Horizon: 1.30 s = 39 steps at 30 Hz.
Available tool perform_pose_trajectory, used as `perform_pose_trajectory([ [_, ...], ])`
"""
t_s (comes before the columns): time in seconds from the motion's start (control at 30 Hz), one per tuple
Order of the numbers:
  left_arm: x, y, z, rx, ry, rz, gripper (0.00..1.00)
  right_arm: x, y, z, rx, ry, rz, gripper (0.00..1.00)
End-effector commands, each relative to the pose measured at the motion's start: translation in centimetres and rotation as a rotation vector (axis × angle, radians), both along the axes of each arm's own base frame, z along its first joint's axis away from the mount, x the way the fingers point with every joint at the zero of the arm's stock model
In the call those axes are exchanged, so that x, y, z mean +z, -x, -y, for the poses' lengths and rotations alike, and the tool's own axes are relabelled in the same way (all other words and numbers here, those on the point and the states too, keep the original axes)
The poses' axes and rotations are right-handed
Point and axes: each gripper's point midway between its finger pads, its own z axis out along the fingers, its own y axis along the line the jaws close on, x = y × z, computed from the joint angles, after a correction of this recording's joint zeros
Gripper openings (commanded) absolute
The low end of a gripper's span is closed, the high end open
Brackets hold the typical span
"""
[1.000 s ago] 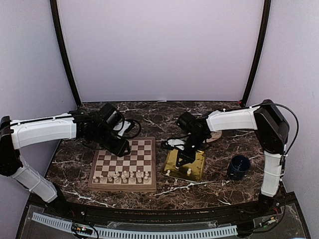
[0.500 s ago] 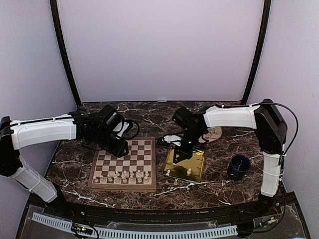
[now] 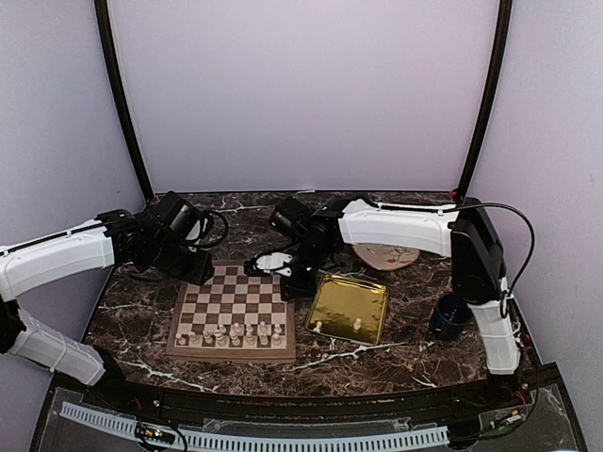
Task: Set up the chess pieces on the board
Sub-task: Place the pawn on the chessboard, then pick up the pawn from the chessboard.
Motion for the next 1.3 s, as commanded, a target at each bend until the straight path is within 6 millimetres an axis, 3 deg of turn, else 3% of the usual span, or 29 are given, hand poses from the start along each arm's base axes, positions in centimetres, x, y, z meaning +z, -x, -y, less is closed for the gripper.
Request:
perform_pose_trajectory([
  [0.0,0.5,0.6,-1.9,0.064,0.005,0.014,0.36,0.0,0.4,-1.9,0.033,0.018,0.017,0.08],
  [0.33,0.0,0.9,-1.9,0.051,0.007,0.005,0.36,-1.2,2.6,-4.4,0.085,0.007,-0.054,0.10],
  [0.43,-0.1,0.7,-1.6,0.044,0.018,0.003,0.36,-1.5,2.7,-4.7,0.079,0.011,-0.061,0.16],
  [0.6,-0.5,0.9,-0.6,0.000,0.038,-0.019,0.36,-0.8,2.5,-4.6,0.066,0.003,-0.045,0.23],
  [0.73,-0.8,1.4,1.2,-0.102,0.083,-0.053,0.35,1.7,2.0,-4.0,0.051,-0.034,-0.016,0.25],
  [0.8,-0.7,1.6,2.3,-0.163,0.109,-0.069,0.35,3.2,1.6,-3.0,0.034,-0.050,-0.001,0.25],
  [0.97,-0.8,1.7,5.3,-0.270,0.144,-0.093,0.36,6.0,-0.4,1.4,-0.025,-0.134,0.000,0.26],
  [1.1,-1.8,2.0,7.6,-0.346,0.078,-0.123,0.36,5.6,-1.4,6.1,-0.094,-0.165,-0.024,0.26],
  [1.27,-3.6,2.1,10.1,-0.407,0.030,-0.178,0.35,3.5,-2.1,11.4,-0.211,-0.197,-0.057,0.26],
])
